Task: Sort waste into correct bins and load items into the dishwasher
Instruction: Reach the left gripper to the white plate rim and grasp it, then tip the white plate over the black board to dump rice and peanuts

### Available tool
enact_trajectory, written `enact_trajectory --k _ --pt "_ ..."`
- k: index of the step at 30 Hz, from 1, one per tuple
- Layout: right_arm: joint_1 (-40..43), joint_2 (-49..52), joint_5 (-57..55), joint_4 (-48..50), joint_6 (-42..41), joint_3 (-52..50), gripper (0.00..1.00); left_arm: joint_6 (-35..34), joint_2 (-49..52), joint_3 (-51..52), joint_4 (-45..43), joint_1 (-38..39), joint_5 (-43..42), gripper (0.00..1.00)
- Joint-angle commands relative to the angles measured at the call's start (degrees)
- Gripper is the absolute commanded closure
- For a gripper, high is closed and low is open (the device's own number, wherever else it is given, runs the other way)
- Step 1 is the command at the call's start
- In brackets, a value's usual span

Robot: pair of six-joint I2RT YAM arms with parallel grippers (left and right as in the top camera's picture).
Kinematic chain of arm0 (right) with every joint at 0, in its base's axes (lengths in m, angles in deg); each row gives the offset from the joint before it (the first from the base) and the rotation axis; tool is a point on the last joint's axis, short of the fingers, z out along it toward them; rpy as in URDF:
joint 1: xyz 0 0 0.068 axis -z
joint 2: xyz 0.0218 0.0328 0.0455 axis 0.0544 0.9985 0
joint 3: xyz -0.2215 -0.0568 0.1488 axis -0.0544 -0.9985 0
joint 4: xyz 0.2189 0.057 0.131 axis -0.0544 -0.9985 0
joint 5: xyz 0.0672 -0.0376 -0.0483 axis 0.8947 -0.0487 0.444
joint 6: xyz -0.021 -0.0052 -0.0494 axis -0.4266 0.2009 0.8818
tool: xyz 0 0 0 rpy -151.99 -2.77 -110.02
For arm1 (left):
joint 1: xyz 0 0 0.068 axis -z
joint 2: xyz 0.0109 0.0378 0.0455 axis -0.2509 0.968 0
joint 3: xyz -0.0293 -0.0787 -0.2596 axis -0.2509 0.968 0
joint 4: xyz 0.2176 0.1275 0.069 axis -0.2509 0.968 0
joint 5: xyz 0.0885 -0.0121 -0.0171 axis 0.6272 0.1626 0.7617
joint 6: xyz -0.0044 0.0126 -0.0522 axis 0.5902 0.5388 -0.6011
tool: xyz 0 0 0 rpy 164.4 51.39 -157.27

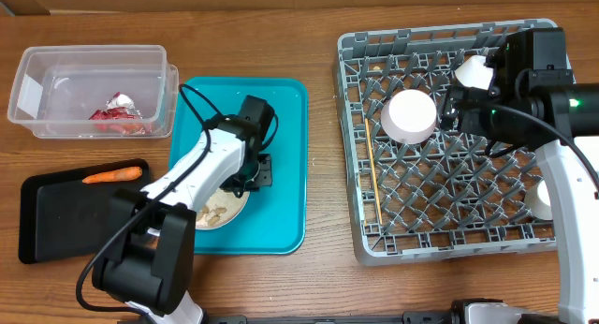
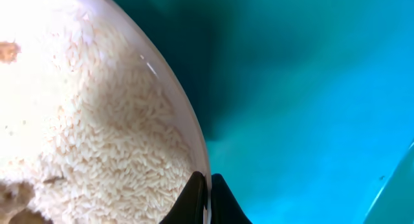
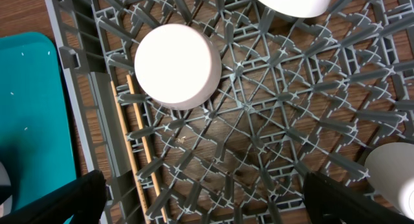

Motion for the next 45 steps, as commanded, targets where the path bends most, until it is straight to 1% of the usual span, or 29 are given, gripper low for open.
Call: enact_trajectory --k 1,5,15,18,22,27,31,35,39,41,45 --pt "0.00 -0.11 -0.33 0.20 0.33 0.35 0.00 -0.39 0.96 -2.56 2.32 2.05 6.03 0.96" --pt "0.00 -0.09 -0.33 -0.02 0.72 0.35 0.00 -0.74 0.96 -6.10 5.53 3.65 7.34 0.96" --pt "0.00 -0.11 -0.33 -0.17 1.81 0.35 0.00 -2.40 0.96 -11.45 12.20 3.74 8.09 0.96" --pt "0.00 -0.11 -0.33 -0.17 1.81 0.35 0.00 -3.96 0.96 -13.79 15.87 3.63 11.19 0.96" --pt "0.00 -0.11 -0.33 -0.17 1.81 0.35 0.00 -4.02 0.96 -17.53 19.82 3.58 13.31 0.96" --pt "0.00 -0.11 -0.33 -0.20 1.81 0.35 0.00 -4.13 0.96 -22.43 23.47 2.64 13.84 0.96" --pt "0.00 -0.11 -0.33 -0.24 1.99 0.35 0.00 -4.26 0.07 -23.34 24.52 -1.29 13.51 0.96" --pt "0.00 -0.11 -0.33 -0.26 1.99 0.35 0.00 -2.71 -3.34 -23.34 24.83 -8.79 11.61 0.96" --pt "0.00 -0.11 -0.33 -0.42 1.99 0.35 0.00 1.27 -6.75 -23.32 24.81 -16.98 7.48 0.96" --pt "0.00 -0.11 -0.33 -0.55 1.99 0.35 0.00 2.38 -7.30 -23.32 24.81 -19.23 5.99 0.96" --pt "0.00 -0.11 -0.35 -1.07 1.99 0.35 0.00 6.56 -7.61 -23.32 24.52 -28.17 0.11 0.96"
